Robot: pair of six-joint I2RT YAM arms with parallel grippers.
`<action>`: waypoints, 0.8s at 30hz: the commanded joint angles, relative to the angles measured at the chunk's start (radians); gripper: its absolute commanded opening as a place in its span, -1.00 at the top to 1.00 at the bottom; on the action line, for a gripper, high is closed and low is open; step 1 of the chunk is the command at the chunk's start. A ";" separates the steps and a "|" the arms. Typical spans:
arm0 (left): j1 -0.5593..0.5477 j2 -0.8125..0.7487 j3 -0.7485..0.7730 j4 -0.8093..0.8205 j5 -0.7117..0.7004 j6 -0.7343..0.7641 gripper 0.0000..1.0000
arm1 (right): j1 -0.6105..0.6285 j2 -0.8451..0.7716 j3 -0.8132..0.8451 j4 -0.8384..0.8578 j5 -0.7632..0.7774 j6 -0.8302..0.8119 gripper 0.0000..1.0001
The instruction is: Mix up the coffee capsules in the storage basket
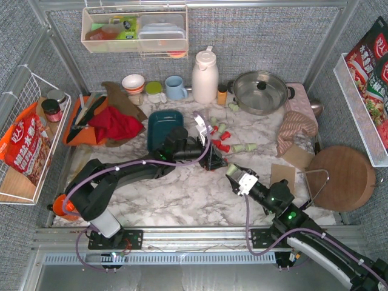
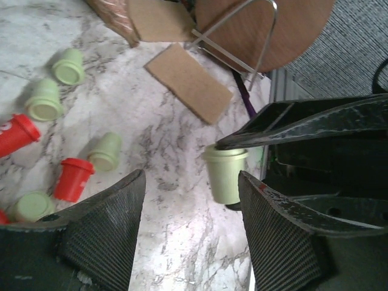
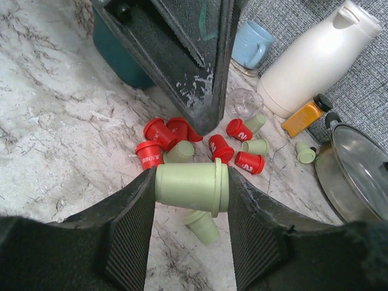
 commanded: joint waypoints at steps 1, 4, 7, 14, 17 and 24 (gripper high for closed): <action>-0.025 0.025 0.020 0.035 0.070 -0.001 -0.40 | 0.002 0.026 0.008 0.051 -0.017 -0.029 0.28; -0.039 0.044 0.024 0.039 0.073 -0.007 -0.37 | 0.004 0.045 0.019 0.062 -0.026 -0.037 0.28; -0.053 0.063 0.031 0.045 0.078 -0.010 -0.33 | 0.007 0.057 0.026 0.073 -0.030 -0.043 0.28; -0.066 0.103 0.058 0.055 0.089 -0.024 -0.15 | 0.013 0.074 0.033 0.086 -0.042 -0.046 0.28; -0.070 0.116 0.068 0.064 0.103 -0.039 0.01 | 0.014 0.081 0.035 0.086 -0.036 -0.044 0.26; -0.022 0.052 0.046 -0.042 -0.084 -0.015 0.30 | 0.016 0.079 0.073 0.004 0.093 0.060 -0.28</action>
